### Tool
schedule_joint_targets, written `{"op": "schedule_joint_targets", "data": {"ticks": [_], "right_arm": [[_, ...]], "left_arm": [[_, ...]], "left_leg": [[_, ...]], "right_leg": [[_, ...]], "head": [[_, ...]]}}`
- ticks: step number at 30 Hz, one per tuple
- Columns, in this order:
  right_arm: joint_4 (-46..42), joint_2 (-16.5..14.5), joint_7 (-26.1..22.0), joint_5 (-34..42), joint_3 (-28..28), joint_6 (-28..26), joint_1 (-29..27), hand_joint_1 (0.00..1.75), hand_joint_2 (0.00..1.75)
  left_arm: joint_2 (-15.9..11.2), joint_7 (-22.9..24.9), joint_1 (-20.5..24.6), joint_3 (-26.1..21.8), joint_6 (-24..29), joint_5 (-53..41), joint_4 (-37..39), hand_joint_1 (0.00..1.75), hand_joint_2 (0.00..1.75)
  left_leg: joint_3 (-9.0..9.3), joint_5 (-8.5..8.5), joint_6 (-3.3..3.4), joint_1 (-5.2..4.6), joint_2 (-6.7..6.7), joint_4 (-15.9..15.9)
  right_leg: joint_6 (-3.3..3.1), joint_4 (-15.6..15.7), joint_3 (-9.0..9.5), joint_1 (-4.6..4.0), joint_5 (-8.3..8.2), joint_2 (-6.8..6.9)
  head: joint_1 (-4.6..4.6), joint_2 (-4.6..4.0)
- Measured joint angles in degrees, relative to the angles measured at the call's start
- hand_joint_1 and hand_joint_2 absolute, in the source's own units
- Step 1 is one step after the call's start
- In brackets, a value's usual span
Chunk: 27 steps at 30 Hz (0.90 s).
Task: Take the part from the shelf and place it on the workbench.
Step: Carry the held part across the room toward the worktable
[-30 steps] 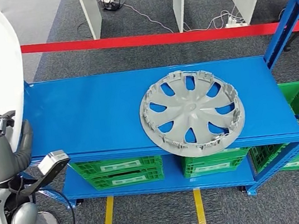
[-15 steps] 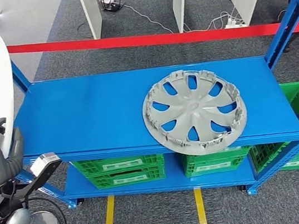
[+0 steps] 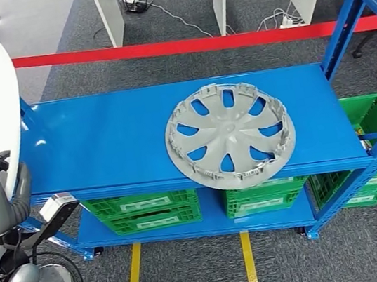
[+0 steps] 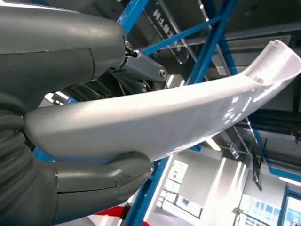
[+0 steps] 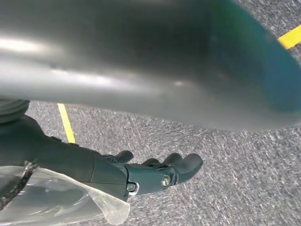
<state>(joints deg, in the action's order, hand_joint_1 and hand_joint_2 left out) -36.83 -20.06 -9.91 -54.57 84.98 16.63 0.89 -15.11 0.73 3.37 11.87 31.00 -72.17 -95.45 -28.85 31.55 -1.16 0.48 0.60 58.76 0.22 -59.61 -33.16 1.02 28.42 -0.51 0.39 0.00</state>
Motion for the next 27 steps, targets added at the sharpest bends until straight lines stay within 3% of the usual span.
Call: {"op": "schedule_joint_targets", "data": {"ticks": [1,4,5,6,8,10,12,14,15,16,19,20,21,22,24,25,27], "right_arm": [[-0.02,0.00,0.02,-0.01,0.00,0.01,0.02,0.00,0.00],[-0.07,0.00,0.13,-0.01,0.00,-0.01,0.02,0.00,0.00],[-0.08,0.00,0.17,-0.01,0.00,-0.02,0.01,0.00,0.00],[-0.09,0.00,0.20,-0.01,0.00,-0.02,0.01,0.00,0.00],[-0.08,-0.02,0.22,-0.02,0.00,-0.05,0.01,0.00,0.00],[-0.07,-0.13,0.20,-0.13,0.00,-0.09,0.04,0.00,0.00],[-0.04,-0.23,0.11,-0.55,0.00,-0.10,0.02,0.00,0.00],[0.03,-0.31,0.04,-1.21,0.01,-0.11,-0.05,0.00,0.00],[0.08,-0.35,0.03,-1.53,0.01,-0.14,-0.08,0.00,0.00],[0.13,-0.37,0.03,-1.83,0.01,-0.19,-0.10,0.00,0.00],[0.25,-0.37,0.07,-2.85,0.00,-0.41,0.00,0.00,0.00],[0.28,-0.37,0.07,-3.16,0.00,-0.54,0.04,0.00,0.00],[0.31,-0.37,0.09,-3.39,0.00,-0.69,0.06,0.00,0.00],[0.34,-0.37,0.10,-3.52,0.00,-0.84,0.05,0.00,0.00],[0.44,-0.37,0.12,-3.63,0.00,-1.08,0.15,0.00,0.00],[0.50,-0.37,0.12,-3.66,0.00,-1.19,0.28,0.00,0.00],[0.63,-0.37,0.11,-3.75,0.01,-1.42,0.54,0.00,0.00]], "left_arm": [[-0.03,0.04,0.00,-0.06,-0.06,0.01,0.00,1.43,1.75],[-0.14,0.23,-0.10,-0.14,-0.51,0.11,0.03,1.43,1.75],[-0.15,0.28,-0.15,-0.15,-0.65,0.15,0.04,1.43,1.75],[-0.15,0.31,-0.17,-0.15,-0.70,0.18,0.04,1.43,1.75],[-0.20,0.33,-0.18,-0.20,-0.70,0.21,0.04,1.43,1.75],[-0.40,0.45,-0.32,-0.43,-0.62,0.38,-0.01,1.43,1.75],[-0.75,0.60,-0.97,-1.09,-0.58,1.10,-0.10,1.43,1.75],[-1.02,0.63,-1.99,-2.00,-0.61,2.37,-0.25,1.43,1.75],[-1.10,0.61,-2.44,-2.45,-0.63,2.95,-0.31,1.43,1.75],[-1.14,0.58,-2.83,-2.85,-0.66,3.44,-0.39,1.43,1.75],[-1.17,0.40,-4.32,-4.23,-0.80,4.54,-0.52,1.43,1.75],[-1.18,0.31,-4.95,-4.72,-0.85,4.82,-0.52,1.43,1.75],[-1.19,0.23,-5.53,-5.17,-0.90,5.02,-0.52,1.43,1.75],[-1.20,0.17,-5.98,-5.57,-0.92,5.16,-0.53,1.43,1.75],[-1.25,0.13,-6.51,-6.25,-0.92,5.29,-0.60,1.43,1.75],[-1.28,0.12,-6.63,-6.55,-0.95,5.34,-0.71,1.43,1.75],[-1.35,0.09,-6.84,-7.09,-1.00,5.44,-0.95,1.43,1.75]], "left_leg": [[-0.88,1.67,-0.26,0.03,-0.03,2.05],[-4.58,7.51,-0.46,0.06,-0.06,12.19],[-5.11,8.01,-0.35,0.04,-0.07,14.15],[-4.72,7.32,-0.10,0.01,-0.07,14.10],[-1.29,3.67,0.85,-0.28,-0.08,8.35],[2.67,1.42,1.91,-0.79,-0.09,0.95],[3.92,1.08,2.21,-1.28,-0.10,-2.14],[3.43,-0.10,2.19,-1.38,0.04,-2.85],[2.97,-0.89,2.37,-1.25,0.12,-3.23],[2.34,-1.74,2.58,-1.05,0.21,-3.59],[-0.04,-3.82,2.88,-0.80,0.33,-3.76],[-0.86,-4.46,2.79,-0.78,0.38,-3.70],[-1.69,-5.08,2.66,-0.76,0.43,-3.63],[-2.52,-5.66,2.50,-0.71,0.45,-3.49],[-4.01,-6.52,2.03,-0.64,0.43,-2.90],[-4.64,-6.84,1.74,-0.65,0.41,-2.44],[-5.52,-7.60,1.08,-0.69,0.39,-1.74]], "right_leg": [[-0.44,0.10,-0.35,0.07,-0.20,0.01],[-1.41,0.11,-1.54,-0.28,-1.04,0.11],[-1.57,0.11,-1.98,-0.48,-1.38,0.13],[-1.65,0.10,-2.41,-0.71,-1.75,0.13],[-1.66,0.11,-3.17,-1.11,-2.54,0.09],[-1.47,0.14,-3.71,-1.33,-3.42,0.08],[-0.99,0.36,-3.97,-1.16,-4.38,0.10],[-0.29,0.72,-4.16,-0.96,-5.10,0.05],[0.05,0.45,-4.54,-0.96,-4.39,0.02],[0.37,-0.75,-5.14,-0.97,-2.57,0.00],[1.09,-9.82,-7.32,-0.73,5.37,0.11],[1.27,-12.65,-7.43,-0.64,6.17,0.15],[1.43,-14.09,-6.87,-0.56,5.67,0.18],[1.53,-13.51,-5.37,-0.48,4.17,0.21],[1.60,-6.97,0.18,-0.36,1.84,0.26],[1.50,-2.69,3.23,-0.39,1.94,0.23],[1.08,2.65,6.47,-0.54,3.41,0.09]], "head": [[-0.07,0.00],[-0.13,0.00],[-0.12,0.00],[-0.12,0.00],[-0.09,0.00],[-0.03,-0.01],[-0.04,-0.01],[-0.12,0.00],[-0.09,0.00],[-0.03,-0.01],[0.15,-0.01],[0.16,0.00],[0.15,-0.01],[0.15,0.00],[0.16,0.00],[0.13,0.00],[0.14,0.00]]}}
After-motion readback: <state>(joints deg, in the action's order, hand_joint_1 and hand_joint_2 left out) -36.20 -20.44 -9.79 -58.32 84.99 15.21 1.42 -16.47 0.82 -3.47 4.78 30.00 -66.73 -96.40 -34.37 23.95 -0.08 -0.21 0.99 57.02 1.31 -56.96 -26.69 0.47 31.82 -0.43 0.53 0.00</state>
